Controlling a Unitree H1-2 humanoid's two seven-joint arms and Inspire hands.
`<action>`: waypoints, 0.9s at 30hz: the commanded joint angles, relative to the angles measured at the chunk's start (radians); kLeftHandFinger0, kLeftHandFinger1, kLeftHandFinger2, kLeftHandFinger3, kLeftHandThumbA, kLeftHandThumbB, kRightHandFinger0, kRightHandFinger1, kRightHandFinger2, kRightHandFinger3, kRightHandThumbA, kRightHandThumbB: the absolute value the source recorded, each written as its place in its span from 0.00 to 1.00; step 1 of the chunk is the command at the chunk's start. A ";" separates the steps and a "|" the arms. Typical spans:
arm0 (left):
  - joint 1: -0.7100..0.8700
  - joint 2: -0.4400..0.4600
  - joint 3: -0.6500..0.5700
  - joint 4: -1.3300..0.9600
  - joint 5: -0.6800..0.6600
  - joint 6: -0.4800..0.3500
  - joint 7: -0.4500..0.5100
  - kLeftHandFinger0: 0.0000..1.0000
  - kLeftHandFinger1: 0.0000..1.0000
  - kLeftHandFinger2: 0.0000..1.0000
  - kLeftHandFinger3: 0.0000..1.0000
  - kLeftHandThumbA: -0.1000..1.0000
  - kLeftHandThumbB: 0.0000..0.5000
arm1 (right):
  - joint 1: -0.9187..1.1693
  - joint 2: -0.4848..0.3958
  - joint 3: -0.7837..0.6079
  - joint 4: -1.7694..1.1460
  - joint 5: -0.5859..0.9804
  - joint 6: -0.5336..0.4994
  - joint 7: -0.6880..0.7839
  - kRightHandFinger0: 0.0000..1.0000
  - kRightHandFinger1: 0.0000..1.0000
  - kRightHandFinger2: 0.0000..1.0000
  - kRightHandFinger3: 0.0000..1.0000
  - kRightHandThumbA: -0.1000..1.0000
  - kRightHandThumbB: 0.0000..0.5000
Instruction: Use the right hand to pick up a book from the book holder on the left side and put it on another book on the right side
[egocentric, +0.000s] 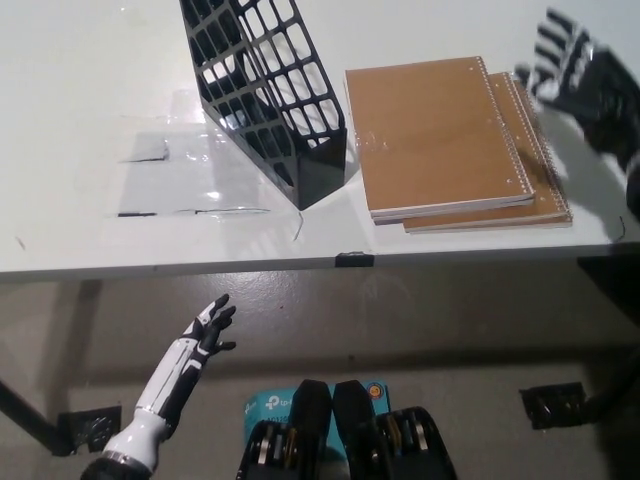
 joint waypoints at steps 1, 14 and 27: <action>-0.162 0.023 0.032 -0.006 -0.026 -0.033 -0.003 0.89 1.00 1.00 1.00 1.00 0.35 | 0.171 -0.020 0.051 -1.063 0.011 -0.063 0.030 1.00 1.00 1.00 1.00 0.79 0.53; -0.194 0.036 0.032 0.007 -0.014 -0.036 -0.002 0.92 1.00 1.00 1.00 1.00 0.34 | 0.441 0.162 0.069 -1.020 -0.140 -0.332 -0.030 1.00 1.00 1.00 1.00 0.96 0.48; -0.059 0.038 0.019 -0.044 -0.009 -0.037 -0.008 0.91 1.00 1.00 1.00 1.00 0.34 | 0.518 0.205 0.132 -0.375 -0.388 -0.508 -0.189 0.98 1.00 1.00 1.00 0.84 0.43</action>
